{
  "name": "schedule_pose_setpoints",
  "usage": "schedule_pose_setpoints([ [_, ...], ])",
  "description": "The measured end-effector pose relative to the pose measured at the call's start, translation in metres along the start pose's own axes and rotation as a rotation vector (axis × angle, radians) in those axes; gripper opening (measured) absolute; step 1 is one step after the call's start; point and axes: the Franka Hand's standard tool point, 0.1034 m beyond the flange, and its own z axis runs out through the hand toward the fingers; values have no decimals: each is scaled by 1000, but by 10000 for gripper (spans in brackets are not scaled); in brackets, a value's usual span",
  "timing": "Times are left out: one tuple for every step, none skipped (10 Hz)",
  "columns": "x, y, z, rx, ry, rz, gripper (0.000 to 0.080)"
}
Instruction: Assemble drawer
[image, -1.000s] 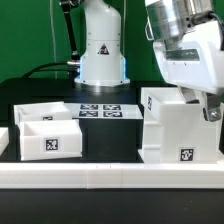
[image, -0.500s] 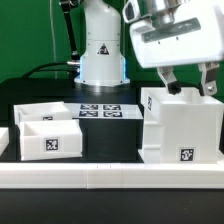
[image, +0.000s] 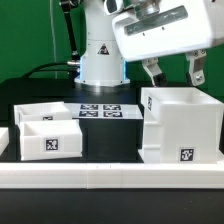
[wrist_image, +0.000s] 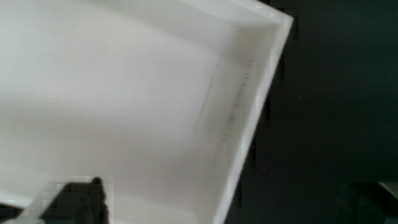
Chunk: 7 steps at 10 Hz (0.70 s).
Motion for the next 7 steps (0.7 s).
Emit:
schedule_pose_setpoints([
  [2,12,-4,-39,-17,-165,648],
  [8,24,-14,-74,-40,-342,648],
  [11,34,-20,-106,-56,-464,648],
  [11,43,-22,-140,-79,-541,648],
  [13,47,-23,-143,-78,-534,648],
  [13,47,-23,-142,-77,-533,648],
  [13,47,-22,-143,-78,-533,648],
])
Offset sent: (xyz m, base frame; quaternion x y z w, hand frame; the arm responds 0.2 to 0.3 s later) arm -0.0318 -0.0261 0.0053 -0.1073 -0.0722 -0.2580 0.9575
